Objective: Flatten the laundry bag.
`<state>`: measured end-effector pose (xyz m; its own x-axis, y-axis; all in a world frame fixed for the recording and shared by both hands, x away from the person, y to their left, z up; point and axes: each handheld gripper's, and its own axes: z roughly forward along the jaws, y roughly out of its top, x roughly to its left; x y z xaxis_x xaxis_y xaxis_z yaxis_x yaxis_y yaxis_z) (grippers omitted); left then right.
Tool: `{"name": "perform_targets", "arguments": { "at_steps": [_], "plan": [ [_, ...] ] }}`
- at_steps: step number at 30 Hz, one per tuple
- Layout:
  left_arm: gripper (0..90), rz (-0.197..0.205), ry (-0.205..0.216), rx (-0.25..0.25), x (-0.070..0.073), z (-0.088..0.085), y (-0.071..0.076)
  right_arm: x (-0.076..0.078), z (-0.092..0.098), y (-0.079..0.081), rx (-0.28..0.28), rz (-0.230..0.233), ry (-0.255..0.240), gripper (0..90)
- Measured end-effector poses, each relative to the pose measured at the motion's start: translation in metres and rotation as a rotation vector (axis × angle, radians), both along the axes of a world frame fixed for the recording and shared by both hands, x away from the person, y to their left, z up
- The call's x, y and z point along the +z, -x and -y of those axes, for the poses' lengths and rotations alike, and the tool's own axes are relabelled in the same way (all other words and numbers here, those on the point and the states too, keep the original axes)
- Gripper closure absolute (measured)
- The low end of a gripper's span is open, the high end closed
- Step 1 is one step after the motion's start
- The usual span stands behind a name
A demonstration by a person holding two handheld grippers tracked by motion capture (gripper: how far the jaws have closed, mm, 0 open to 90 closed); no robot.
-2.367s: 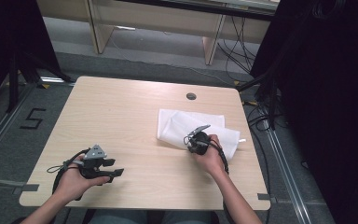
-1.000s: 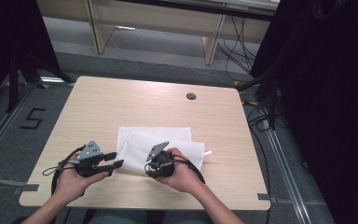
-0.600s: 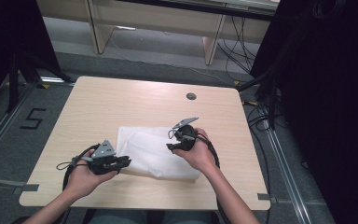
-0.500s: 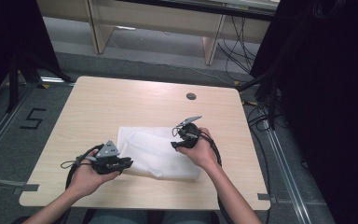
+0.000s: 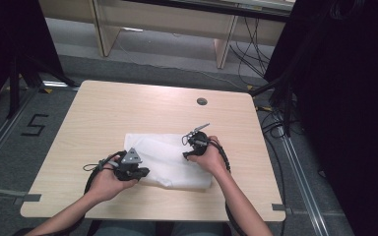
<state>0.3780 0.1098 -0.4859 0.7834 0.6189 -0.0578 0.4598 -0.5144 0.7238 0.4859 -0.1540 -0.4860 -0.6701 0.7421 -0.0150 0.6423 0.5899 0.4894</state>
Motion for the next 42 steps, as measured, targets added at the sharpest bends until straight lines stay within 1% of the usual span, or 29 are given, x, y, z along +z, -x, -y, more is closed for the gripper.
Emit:
{"name": "perform_targets", "arguments": {
  "at_steps": [1,3,4,5,6,9,11,12,15,16,17,21,22,24,25,26,28,29,30,31,32,33,34,35,36,37,39,40,42],
  "plan": [
    [86.6,0.001,-0.014,-0.013,-0.001,0.000,-0.001,-0.001,-0.001,0.002,-0.004,-0.020,0.000,50.3],
    [86.4,-0.005,-0.020,-0.016,-0.003,0.000,-0.001,-0.001,-0.002,0.001,0.001,-0.013,-0.002,53.2],
    [86.2,-0.020,-0.022,-0.007,-0.005,0.001,0.000,0.000,-0.002,0.001,0.015,-0.013,-0.003,62.6],
    [86.1,-0.020,-0.022,-0.007,-0.005,0.001,0.000,0.000,-0.003,0.002,0.029,-0.012,0.005,66.4],
    [86.0,-0.035,-0.023,-0.003,-0.008,0.001,0.000,0.000,-0.004,0.002,0.034,-0.020,0.006,71.1],
    [85.7,-0.042,-0.044,-0.020,-0.009,0.000,-0.001,0.003,-0.011,0.005,0.063,-0.035,0.040,79.9],
    [85.6,-0.040,-0.038,-0.009,-0.011,0.001,-0.001,0.003,-0.013,0.007,0.063,-0.038,0.049,82.5],
    [85.6,-0.045,-0.050,-0.025,-0.012,0.000,-0.002,0.006,-0.018,0.010,0.088,-0.041,0.056,86.9],
    [85.6,-0.055,-0.052,-0.015,-0.013,0.000,-0.001,0.008,-0.020,0.011,0.099,-0.036,0.053,88.1],
    [85.5,-0.061,-0.058,-0.019,-0.015,0.000,-0.002,0.014,-0.022,0.013,0.114,-0.025,0.052,88.8],
    [85.6,-0.061,-0.058,-0.019,-0.015,0.000,-0.002,0.014,-0.022,0.013,0.114,-0.025,0.052,88.8],
    [85.7,-0.064,-0.065,-0.018,-0.016,0.001,-0.002,0.032,-0.027,0.018,0.133,0.024,0.027,89.0],
    [85.7,-0.066,-0.065,-0.016,-0.016,0.001,-0.002,0.037,-0.028,0.021,0.119,0.012,0.016,89.1],
    [85.7,-0.060,-0.071,-0.015,-0.016,0.001,-0.004,0.042,-0.029,0.022,0.132,0.027,0.010,89.2],
    [85.7,-0.069,-0.058,-0.002,-0.017,0.002,-0.004,0.046,-0.029,0.023,0.134,0.052,0.006,89.3],
    [85.7,-0.060,-0.076,-0.015,-0.016,0.001,-0.006,0.048,-0.029,0.023,0.143,0.066,0.005,89.3],
    [85.6,-0.070,-0.064,0.001,-0.017,0.001,-0.008,0.051,-0.030,0.025,0.132,0.062,0.001,89.4],
    [85.6,-0.066,-0.061,0.015,-0.017,0.002,-0.009,0.056,-0.030,0.026,0.120,0.074,-0.006,89.4],
    [85.4,-0.066,-0.061,0.015,-0.017,0.002,-0.009,0.056,-0.030,0.026,0.120,0.074,-0.006,89.4],
    [85.1,-0.058,-0.061,0.015,-0.014,0.002,-0.009,0.057,-0.030,0.024,0.142,0.102,-0.015,89.4],
    [84.9,-0.058,-0.061,0.015,-0.014,0.002,-0.009,0.057,-0.030,0.024,0.142,0.102,-0.015,89.4],
    [84.8,-0.049,-0.054,0.014,-0.011,0.003,-0.007,0.059,-0.030,0.025,0.134,0.121,-0.028,89.4],
    [84.8,-0.029,-0.032,0.009,-0.008,0.006,-0.004,0.060,-0.030,0.025,0.129,0.114,-0.023,89.4],
    [84.8,-0.024,-0.022,-0.005,-0.005,0.009,-0.002,0.061,-0.030,0.026,0.117,0.110,-0.028,89.4],
    [84.9,-0.017,-0.023,-0.025,-0.003,0.013,0.001,0.062,-0.030,0.027,0.113,0.119,-0.029,89.4],
    [84.8,-0.015,-0.030,-0.043,-0.003,0.016,0.004,0.063,-0.030,0.028,0.104,0.117,-0.042,89.4],
    [84.8,-0.027,-0.047,-0.065,-0.006,0.022,0.007,0.066,-0.031,0.029,0.106,0.138,-0.044,89.4],
    [84.8,-0.025,-0.062,-0.076,-0.007,0.023,0.007,0.069,-0.031,0.030,0.108,0.137,-0.048,89.4],
    [84.9,-0.032,-0.073,-0.082,-0.009,0.023,0.006,0.070,-0.031,0.031,0.106,0.146,-0.054,89.4]
  ]
}}
